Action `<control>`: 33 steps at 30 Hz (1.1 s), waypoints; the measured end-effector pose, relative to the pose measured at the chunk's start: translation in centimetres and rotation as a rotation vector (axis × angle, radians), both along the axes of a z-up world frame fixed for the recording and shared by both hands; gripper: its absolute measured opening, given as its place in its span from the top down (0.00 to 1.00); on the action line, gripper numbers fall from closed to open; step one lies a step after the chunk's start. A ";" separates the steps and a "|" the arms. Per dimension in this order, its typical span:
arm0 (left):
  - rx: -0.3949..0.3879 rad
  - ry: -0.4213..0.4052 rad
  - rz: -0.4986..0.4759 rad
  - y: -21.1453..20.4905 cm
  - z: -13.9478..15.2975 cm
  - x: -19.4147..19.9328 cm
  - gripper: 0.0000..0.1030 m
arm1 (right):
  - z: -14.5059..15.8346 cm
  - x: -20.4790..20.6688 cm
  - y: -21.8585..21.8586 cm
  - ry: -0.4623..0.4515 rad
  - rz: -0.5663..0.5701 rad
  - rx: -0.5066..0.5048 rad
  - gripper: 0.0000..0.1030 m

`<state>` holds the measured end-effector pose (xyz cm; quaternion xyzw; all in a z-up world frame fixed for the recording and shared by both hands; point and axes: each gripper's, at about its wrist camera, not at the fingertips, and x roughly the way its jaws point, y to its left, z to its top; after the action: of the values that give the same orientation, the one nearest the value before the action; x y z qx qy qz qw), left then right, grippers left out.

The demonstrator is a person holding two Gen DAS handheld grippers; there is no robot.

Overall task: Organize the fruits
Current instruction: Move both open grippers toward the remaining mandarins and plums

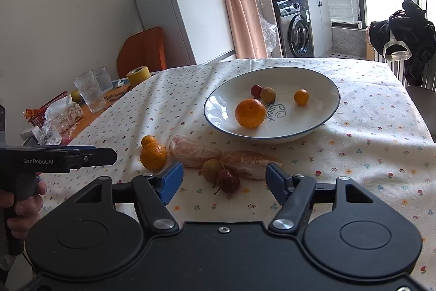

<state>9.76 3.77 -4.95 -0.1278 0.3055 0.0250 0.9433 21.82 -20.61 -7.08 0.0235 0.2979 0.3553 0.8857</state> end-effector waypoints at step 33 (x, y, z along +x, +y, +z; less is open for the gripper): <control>-0.012 0.073 -0.037 -0.9 -3.1 5.5 0.63 | -3.1 2.0 2.9 0.079 0.029 -0.059 0.77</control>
<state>15.29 2.86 -8.01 -0.1265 0.3423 0.0105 0.9310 23.80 -17.69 -10.19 0.0071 0.3433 0.3581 0.8683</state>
